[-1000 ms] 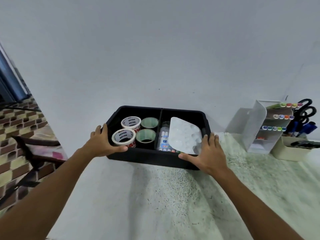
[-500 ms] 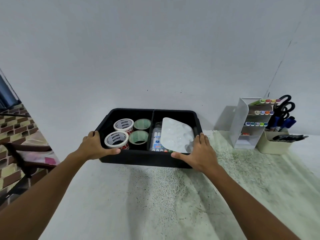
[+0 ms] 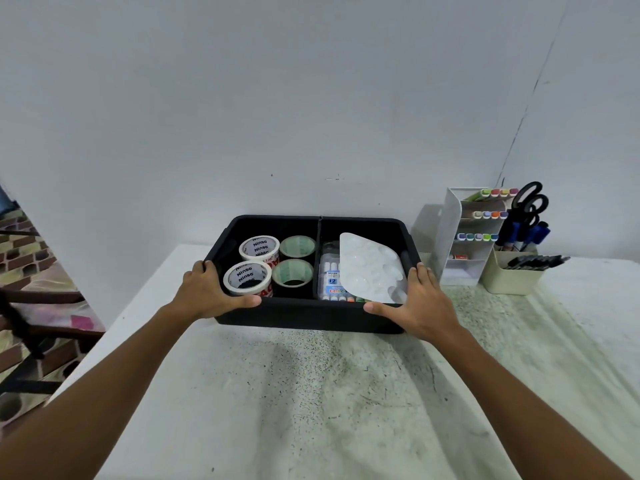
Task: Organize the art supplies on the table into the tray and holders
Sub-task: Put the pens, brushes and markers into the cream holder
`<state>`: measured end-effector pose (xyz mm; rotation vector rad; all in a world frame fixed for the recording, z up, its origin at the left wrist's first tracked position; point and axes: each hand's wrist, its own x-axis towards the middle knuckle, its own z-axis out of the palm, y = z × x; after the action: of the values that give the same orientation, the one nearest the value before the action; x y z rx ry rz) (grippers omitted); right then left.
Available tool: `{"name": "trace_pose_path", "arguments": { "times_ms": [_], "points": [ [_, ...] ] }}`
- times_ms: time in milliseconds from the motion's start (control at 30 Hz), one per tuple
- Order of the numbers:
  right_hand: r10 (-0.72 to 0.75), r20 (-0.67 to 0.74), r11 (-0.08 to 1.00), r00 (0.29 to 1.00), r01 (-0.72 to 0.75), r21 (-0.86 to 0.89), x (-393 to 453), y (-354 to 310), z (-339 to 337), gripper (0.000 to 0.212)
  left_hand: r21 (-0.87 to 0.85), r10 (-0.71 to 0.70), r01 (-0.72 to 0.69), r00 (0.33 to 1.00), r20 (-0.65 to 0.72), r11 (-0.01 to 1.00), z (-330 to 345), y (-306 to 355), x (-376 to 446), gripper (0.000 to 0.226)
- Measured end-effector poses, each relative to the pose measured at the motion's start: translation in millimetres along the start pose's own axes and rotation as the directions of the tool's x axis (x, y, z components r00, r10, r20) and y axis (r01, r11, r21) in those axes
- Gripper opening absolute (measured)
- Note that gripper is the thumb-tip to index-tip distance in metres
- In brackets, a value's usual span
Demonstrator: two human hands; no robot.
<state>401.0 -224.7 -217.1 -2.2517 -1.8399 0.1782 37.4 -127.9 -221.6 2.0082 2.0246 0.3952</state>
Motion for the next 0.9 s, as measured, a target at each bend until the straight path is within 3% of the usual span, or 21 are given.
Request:
{"name": "trace_pose_path", "arguments": {
  "times_ms": [267, 900],
  "points": [
    [0.030, 0.003, 1.000, 1.000, -0.030, -0.004, -4, 34, -5, 0.141, 0.000, 0.023, -0.023, 1.000, -0.006, 1.000, 14, 27, -9, 0.147],
    [-0.004, 0.004, 1.000, 1.000, 0.004, 0.026, 14, 40, -8, 0.142, 0.008, -0.021, 0.020, 0.999, 0.030, 1.000, 11, 38, 6, 0.155]
  ]
}}
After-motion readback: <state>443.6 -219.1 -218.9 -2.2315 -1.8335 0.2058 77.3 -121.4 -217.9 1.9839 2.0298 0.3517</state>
